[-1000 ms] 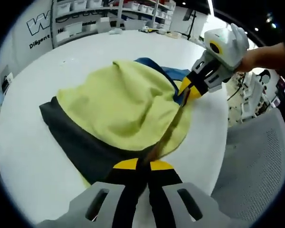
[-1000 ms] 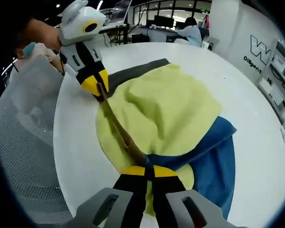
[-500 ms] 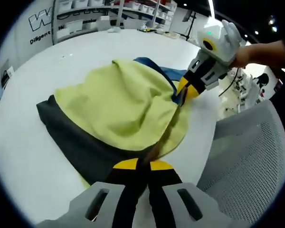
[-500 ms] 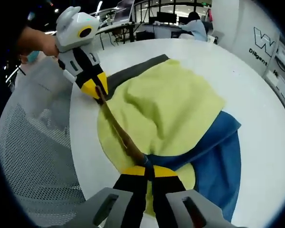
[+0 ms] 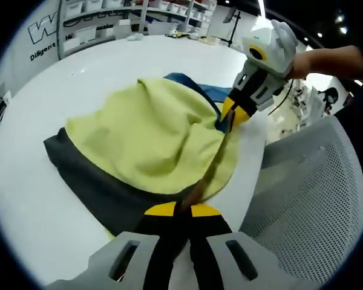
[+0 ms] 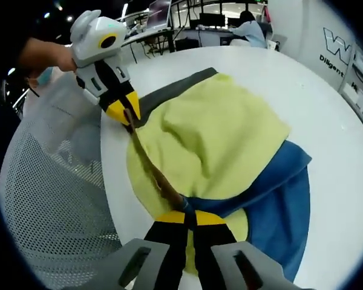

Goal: Fold the garment on the visible template until the final outline fits inside the template.

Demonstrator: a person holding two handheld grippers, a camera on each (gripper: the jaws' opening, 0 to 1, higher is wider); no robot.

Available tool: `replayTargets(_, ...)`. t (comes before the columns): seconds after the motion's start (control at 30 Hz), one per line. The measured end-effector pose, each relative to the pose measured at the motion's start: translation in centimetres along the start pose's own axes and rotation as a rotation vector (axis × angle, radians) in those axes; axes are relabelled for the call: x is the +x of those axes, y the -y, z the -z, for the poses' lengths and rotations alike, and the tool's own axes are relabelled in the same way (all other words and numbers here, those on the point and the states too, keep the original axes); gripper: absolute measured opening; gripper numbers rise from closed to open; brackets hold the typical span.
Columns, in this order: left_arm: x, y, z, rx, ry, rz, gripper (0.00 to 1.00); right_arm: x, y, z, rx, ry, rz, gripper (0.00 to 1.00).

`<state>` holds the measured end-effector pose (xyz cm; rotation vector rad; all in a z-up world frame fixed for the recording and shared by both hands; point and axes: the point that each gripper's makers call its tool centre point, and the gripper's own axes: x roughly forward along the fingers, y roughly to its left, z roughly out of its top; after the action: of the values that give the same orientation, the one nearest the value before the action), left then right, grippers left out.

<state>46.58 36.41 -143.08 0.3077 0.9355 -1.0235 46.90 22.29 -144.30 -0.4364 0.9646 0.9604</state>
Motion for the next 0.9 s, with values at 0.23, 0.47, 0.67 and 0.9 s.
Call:
replayTargets(0.23, -1.3, -0.2, -1.1, 0.020, 0.053, -0.013, 0.03, -1.6, -0.1, -1.1, 0.027, 0.032, -0.012, 0.00)
replayTargets(0.47, -2.8, -1.4, -3.0, 0.029, 0.110, -0.031, 0.03, -4.0, 0.9, -3.9, 0.005, 0.112, 0.018, 0.00)
replayTargets(0.67, -4.3, -3.3, -5.9, 0.070, 0.160, -0.068, 0.03, -5.9, 2.8, -6.7, -0.030, 0.184, 0.083, 0.00)
replayTargets(0.9, -5.7, -6.2, -10.1, 0.075, 0.210, -0.122, 0.03, -7.9, 5.4, -10.1, -0.059, 0.261, 0.188, 0.00)
